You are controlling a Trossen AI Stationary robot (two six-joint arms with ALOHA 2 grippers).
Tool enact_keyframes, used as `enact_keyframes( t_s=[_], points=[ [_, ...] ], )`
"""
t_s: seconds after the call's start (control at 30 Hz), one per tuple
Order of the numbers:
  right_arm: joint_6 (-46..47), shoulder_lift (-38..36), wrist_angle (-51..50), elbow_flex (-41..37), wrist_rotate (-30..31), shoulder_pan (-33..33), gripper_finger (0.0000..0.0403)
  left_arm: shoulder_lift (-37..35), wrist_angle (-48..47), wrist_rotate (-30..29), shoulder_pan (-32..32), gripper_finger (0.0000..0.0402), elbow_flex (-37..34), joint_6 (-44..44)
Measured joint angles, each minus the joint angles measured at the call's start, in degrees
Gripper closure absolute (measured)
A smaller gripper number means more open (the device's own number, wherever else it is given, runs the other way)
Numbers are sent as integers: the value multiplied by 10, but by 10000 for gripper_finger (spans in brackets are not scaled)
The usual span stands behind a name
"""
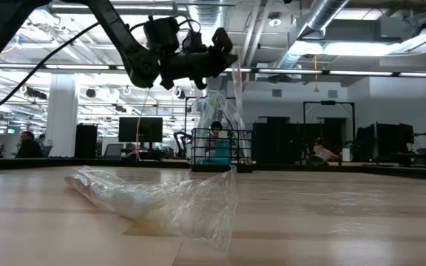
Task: Pick & Place toothbrushing station
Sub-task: Put the left orange toothbrush into the black wire organizer
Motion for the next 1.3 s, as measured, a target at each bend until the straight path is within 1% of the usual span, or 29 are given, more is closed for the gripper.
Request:
enact_keyframes(
  t_s=[0.3,0.43,0.57,0.73,0.93,1.1,1.3],
  points=[
    [-2,0,1,0,0,0,258,0,-18,5,8,401,0,22],
    [-10,0,2,0,0,0,258,16,-18,5,3,401,0,21],
    [-10,0,4,0,0,0,258,37,-13,5,0,401,0,17],
    [-10,0,4,0,0,0,258,50,17,5,1,401,7,9],
    [-10,0,4,0,0,0,268,50,20,29,2,401,39,10],
    [-5,0,3,0,0,0,279,50,-2,30,1,401,38,24],
    [-10,0,-3,0,0,2,284,89,4,30,1,401,38,20]
  ],
)
